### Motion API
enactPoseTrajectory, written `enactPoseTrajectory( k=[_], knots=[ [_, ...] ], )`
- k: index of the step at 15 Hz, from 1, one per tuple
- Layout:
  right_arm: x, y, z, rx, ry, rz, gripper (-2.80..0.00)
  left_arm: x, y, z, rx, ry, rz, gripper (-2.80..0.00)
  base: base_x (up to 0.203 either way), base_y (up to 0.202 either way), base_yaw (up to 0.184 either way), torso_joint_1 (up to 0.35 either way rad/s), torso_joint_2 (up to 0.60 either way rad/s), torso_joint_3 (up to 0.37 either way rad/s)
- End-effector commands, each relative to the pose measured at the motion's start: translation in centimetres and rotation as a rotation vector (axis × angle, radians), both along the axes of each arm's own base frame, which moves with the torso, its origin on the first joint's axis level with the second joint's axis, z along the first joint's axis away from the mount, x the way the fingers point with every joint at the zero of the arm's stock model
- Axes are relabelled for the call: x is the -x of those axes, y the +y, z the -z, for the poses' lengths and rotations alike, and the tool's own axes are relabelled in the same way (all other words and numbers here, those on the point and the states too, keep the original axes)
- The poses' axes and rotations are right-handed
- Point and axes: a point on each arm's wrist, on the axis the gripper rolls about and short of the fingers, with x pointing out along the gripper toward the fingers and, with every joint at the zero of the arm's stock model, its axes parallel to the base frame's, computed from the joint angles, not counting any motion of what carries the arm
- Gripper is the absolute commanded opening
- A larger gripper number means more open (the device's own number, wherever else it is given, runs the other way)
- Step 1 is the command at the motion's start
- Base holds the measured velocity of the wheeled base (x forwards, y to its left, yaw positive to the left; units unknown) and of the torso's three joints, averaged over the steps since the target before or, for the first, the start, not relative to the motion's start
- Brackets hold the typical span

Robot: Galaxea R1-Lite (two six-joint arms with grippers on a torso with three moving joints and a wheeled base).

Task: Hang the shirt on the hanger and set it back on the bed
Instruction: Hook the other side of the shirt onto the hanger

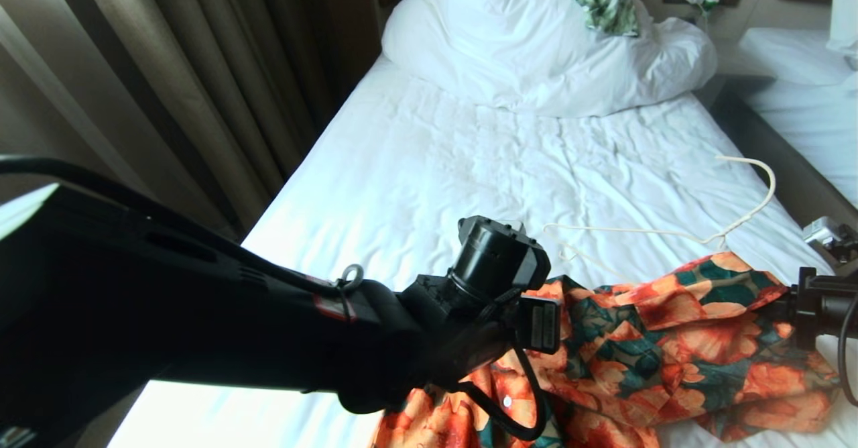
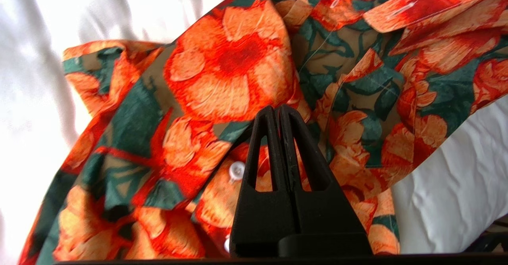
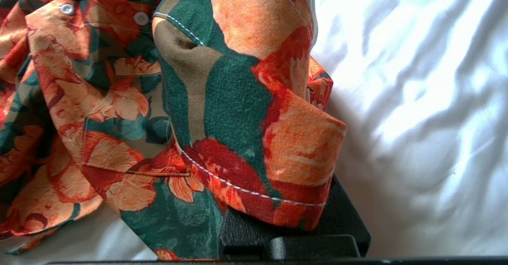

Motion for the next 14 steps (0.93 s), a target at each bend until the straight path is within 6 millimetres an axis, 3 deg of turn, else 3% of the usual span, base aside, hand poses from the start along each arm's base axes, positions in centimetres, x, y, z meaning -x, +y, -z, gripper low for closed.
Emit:
enactPoseTrajectory(
  k=[1, 6, 10, 14],
  knots=[
    [-0.5, -0.6, 1.0, -0.012, 0.023, 0.008, -2.8, -0.5, -1.5, 1.1, -0.008, 0.002, 0.005, -2.8, 0.0, 0.0, 0.0, 0.0, 0.0, 0.0],
    [-1.4, -3.4, 2.9, -0.023, -0.006, 0.06, -2.8, -2.0, -3.8, 2.2, -0.023, -0.046, -0.026, -2.8, 0.0, 0.0, 0.0, 0.0, 0.0, 0.0],
    [-1.9, -3.8, 2.7, -0.053, 0.009, 0.076, -2.8, -3.0, -5.0, 1.6, 0.01, -0.076, -0.047, -2.8, 0.0, 0.0, 0.0, 0.0, 0.0, 0.0],
    [-2.0, -4.3, 3.2, -0.064, 0.022, 0.088, -2.8, -2.9, -6.9, 3.2, 0.001, -0.081, -0.035, -2.8, 0.0, 0.0, 0.0, 0.0, 0.0, 0.0]
  ],
)
